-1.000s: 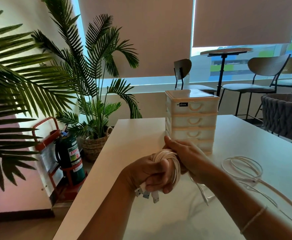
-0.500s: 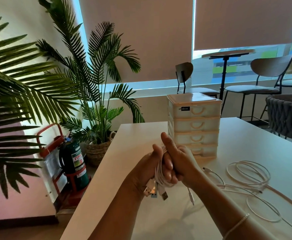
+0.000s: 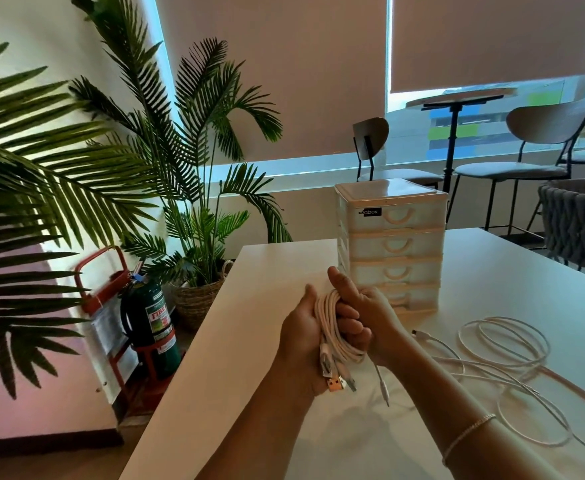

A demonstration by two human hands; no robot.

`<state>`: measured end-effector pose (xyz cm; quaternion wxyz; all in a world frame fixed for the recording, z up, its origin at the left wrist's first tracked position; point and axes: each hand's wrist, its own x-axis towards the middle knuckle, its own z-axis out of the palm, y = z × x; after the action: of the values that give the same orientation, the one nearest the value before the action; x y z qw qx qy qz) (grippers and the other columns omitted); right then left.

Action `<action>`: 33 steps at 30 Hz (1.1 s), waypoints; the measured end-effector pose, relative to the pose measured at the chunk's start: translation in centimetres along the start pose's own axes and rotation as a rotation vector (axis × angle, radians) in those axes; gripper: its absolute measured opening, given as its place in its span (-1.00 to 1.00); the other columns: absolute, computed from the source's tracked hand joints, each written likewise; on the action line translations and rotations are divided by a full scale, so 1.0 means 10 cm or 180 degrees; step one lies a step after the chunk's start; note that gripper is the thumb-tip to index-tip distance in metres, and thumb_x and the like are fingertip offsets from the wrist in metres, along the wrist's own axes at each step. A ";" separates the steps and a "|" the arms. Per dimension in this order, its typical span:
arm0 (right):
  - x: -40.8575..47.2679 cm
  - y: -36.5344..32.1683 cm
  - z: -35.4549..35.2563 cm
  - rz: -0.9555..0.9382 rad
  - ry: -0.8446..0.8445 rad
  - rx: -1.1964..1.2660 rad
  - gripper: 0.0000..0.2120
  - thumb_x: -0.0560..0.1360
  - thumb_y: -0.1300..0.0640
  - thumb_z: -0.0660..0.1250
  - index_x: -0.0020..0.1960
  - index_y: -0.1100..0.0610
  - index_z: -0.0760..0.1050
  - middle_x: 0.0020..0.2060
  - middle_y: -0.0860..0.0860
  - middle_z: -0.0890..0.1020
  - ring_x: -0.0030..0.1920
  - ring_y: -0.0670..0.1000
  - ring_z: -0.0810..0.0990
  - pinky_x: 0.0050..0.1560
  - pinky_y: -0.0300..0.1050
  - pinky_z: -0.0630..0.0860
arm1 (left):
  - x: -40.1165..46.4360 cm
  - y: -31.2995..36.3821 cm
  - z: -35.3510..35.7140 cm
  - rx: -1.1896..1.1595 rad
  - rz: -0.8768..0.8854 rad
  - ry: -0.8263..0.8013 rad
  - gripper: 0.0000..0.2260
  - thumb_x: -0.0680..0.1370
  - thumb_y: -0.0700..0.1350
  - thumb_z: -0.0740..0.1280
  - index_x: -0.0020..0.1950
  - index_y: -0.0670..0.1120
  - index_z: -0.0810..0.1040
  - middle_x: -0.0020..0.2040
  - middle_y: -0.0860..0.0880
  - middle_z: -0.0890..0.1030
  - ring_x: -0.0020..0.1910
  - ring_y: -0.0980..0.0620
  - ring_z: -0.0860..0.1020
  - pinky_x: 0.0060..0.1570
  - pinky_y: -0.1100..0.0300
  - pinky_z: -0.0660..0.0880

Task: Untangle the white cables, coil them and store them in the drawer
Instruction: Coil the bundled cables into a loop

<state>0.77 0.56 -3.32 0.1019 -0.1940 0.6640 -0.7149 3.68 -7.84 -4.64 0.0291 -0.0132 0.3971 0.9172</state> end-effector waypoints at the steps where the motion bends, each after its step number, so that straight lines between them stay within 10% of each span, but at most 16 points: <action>1: 0.01 -0.01 -0.01 0.0024 0.0083 -0.0025 -0.44 0.41 -0.26 0.18 -0.63 0.06 0.29 -0.68 -0.03 0.35 -0.70 -0.10 0.29 -0.66 -0.34 0.22 | 0.02 0.01 -0.05 0.0008 0.0011 -0.0073 -0.50 0.57 0.08 0.13 -0.33 -0.29 0.54 -0.46 -0.17 0.54 -0.51 -0.04 0.54 -0.42 0.22 0.52; 4: 0.04 -0.03 -0.05 -0.0175 0.0438 -0.0676 -0.47 0.46 -0.26 0.14 -0.52 0.08 0.30 -0.57 0.03 0.38 -0.57 -0.01 0.34 -0.47 -0.16 0.29 | -0.01 0.10 -0.14 0.0374 0.0001 -0.0084 -0.66 0.50 0.00 0.23 -0.07 -0.26 0.62 -0.12 -0.24 0.63 -0.20 -0.11 0.63 -0.14 0.09 0.58; 10: -0.01 -0.08 -0.09 -0.0436 0.0378 -0.1123 -0.47 0.51 -0.20 0.13 -0.51 0.10 0.33 -0.57 0.03 0.41 -0.54 -0.01 0.35 -0.44 -0.15 0.29 | -0.09 0.27 -0.16 0.1278 -0.0369 -0.0206 -0.35 0.53 0.26 0.00 0.12 -0.26 0.58 0.19 -0.34 0.52 0.19 -0.27 0.50 0.16 -0.03 0.45; 17: -0.09 -0.19 -0.08 -0.0754 0.0544 -0.1997 -0.51 0.55 -0.13 0.10 -0.43 0.16 0.32 -0.49 0.06 0.40 -0.43 0.00 0.38 -0.31 -0.17 0.31 | -0.15 0.32 -0.13 0.2071 -0.0015 -0.0825 -0.42 0.39 0.26 0.00 0.04 -0.15 0.52 -0.26 -0.07 0.67 -0.21 0.08 0.65 -0.17 0.28 0.49; 24: -0.08 -0.17 -0.03 -0.0807 0.0774 -0.2057 -0.48 0.55 -0.16 0.10 -0.48 0.10 0.40 -0.54 0.01 0.48 -0.45 -0.03 0.49 -0.26 -0.12 0.48 | -0.13 0.17 -0.13 0.1330 0.0180 -0.0867 -0.41 0.17 0.26 0.51 -0.18 -0.23 0.50 -0.46 -0.06 0.54 -0.47 0.04 0.57 -0.38 0.24 0.55; 33: -0.01 -0.10 -0.04 -0.0310 0.0353 -0.1212 -0.51 0.56 -0.19 0.04 -0.38 0.05 0.46 -0.46 -0.03 0.50 -0.43 -0.08 0.48 -0.42 -0.24 0.38 | -0.12 0.13 -0.08 0.0817 0.0292 -0.0468 -0.65 0.40 0.07 0.21 -0.43 -0.12 0.57 -0.57 0.01 0.50 -0.58 0.10 0.54 -0.50 0.26 0.53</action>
<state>0.83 1.02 -2.34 -0.0081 -0.2020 0.7816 -0.5902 4.77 -9.34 -4.21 0.0175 0.0759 0.5081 0.8578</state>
